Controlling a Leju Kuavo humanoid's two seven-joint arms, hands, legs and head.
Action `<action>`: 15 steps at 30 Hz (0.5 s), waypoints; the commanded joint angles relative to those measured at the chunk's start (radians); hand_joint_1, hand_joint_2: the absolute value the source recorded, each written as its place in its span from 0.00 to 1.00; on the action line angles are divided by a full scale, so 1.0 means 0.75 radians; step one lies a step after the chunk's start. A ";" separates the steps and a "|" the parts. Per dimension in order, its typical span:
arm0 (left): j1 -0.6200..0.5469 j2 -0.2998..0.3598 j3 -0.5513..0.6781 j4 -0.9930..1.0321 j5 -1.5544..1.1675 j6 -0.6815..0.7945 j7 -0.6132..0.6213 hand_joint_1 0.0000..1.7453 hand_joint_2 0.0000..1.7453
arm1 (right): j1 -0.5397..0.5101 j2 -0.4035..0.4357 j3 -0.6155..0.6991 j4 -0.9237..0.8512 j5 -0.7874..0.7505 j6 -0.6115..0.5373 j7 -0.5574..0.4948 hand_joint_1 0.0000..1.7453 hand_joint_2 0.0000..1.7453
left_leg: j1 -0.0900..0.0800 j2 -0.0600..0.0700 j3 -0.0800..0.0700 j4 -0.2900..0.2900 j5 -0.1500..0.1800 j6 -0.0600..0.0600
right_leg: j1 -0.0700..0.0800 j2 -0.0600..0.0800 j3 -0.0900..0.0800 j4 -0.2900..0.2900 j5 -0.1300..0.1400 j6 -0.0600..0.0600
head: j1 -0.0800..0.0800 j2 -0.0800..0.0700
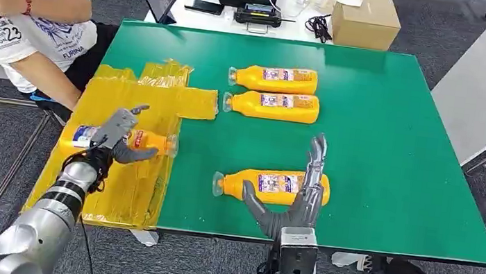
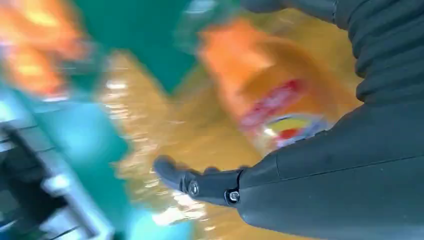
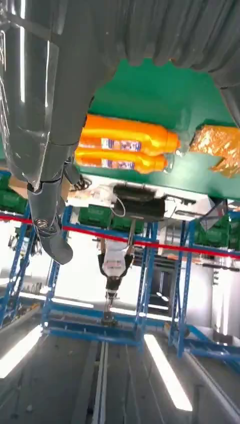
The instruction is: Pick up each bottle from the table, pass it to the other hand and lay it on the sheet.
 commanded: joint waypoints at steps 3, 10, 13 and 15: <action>0.099 0.054 -0.199 -0.309 0.381 -0.264 -0.073 0.00 1.00 | -0.040 -0.006 -0.048 0.182 -0.019 0.054 0.015 0.00 1.00 | 0.001 0.002 0.003 -0.002 -0.001 -0.001 | 0.001 0.002 0.003 -0.002 -0.001 -0.002 | -0.001 0.000; 0.267 0.019 -0.273 -0.735 0.588 -0.352 -0.264 0.00 1.00 | -0.070 -0.003 -0.031 0.259 -0.025 0.101 0.019 0.00 1.00 | 0.002 0.005 0.005 0.000 -0.004 -0.001 | 0.002 0.004 0.005 -0.001 -0.002 -0.002 | 0.001 0.000; 0.267 -0.010 -0.236 -0.737 0.626 -0.283 -0.237 0.00 1.00 | -0.081 -0.015 -0.002 0.274 0.000 0.117 0.026 0.00 1.00 | 0.001 0.001 0.001 0.000 -0.002 -0.001 | 0.002 0.002 0.002 -0.001 -0.001 -0.002 | -0.001 0.000; 0.272 -0.015 -0.223 -0.715 0.629 -0.206 -0.230 0.00 1.00 | -0.081 -0.030 -0.002 0.266 0.047 0.113 0.060 0.00 1.00 | 0.002 0.000 0.002 -0.001 -0.002 -0.001 | 0.002 0.001 0.003 -0.002 -0.002 -0.002 | 0.001 0.000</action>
